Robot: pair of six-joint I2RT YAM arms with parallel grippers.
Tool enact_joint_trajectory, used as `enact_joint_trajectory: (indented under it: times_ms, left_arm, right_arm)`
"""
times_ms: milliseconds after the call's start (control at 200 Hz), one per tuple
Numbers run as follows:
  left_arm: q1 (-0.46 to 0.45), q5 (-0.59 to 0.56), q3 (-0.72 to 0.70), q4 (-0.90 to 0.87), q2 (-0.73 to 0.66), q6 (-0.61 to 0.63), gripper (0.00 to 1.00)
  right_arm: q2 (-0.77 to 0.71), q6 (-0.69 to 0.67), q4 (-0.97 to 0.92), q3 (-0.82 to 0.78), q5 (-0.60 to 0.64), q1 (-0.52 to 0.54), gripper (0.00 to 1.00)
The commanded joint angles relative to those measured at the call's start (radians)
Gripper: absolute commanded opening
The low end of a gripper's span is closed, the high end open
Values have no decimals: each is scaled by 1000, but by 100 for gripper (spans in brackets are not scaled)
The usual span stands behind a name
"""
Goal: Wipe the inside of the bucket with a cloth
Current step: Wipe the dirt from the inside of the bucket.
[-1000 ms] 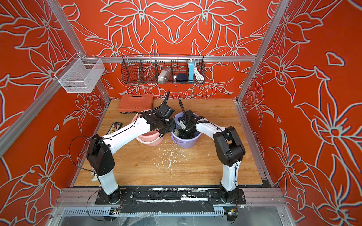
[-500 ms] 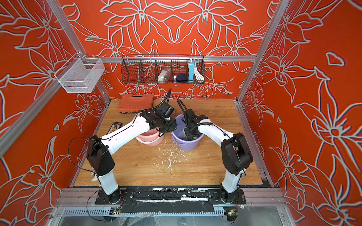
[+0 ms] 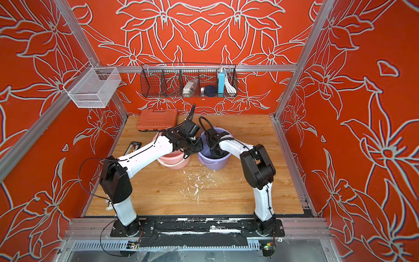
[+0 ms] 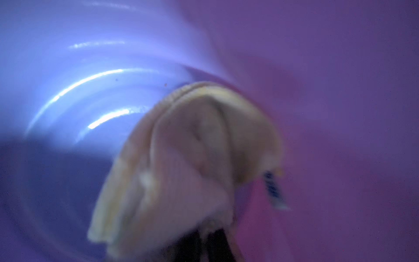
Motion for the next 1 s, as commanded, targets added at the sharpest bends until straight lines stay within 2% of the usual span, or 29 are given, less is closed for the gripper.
enact_joint_trajectory:
  times_ms: [0, 130, 325, 440, 571, 666, 786, 996]
  left_arm:
    - [-99, 339, -36, -173, -112, 132, 0]
    - [-100, 344, -58, -153, -106, 128, 0]
    - [-101, 343, -36, -144, -67, 128, 0]
    - [-101, 325, -21, -148, -52, 135, 0]
    - [-101, 252, 1, -173, -49, 155, 0]
    - [-101, 194, 22, -191, -44, 170, 0]
    - [-101, 94, 57, -219, -36, 194, 0]
    - [-115, -129, 92, -272, -31, 230, 0]
  right_arm:
    - [21, 92, 264, -29, -204, -49, 0]
    - [-10, 104, 360, -70, -396, -44, 0]
    - [-6, 54, 384, -57, -678, -27, 0]
    - [-10, -11, 331, -43, -778, -11, 0]
    - [-38, -65, 266, -50, -862, -8, 0]
    - [-50, -139, 139, -26, -859, -1, 0]
    - [-61, -235, -28, 11, -762, 6, 0]
    - [-106, -269, -185, 52, -474, 7, 0]
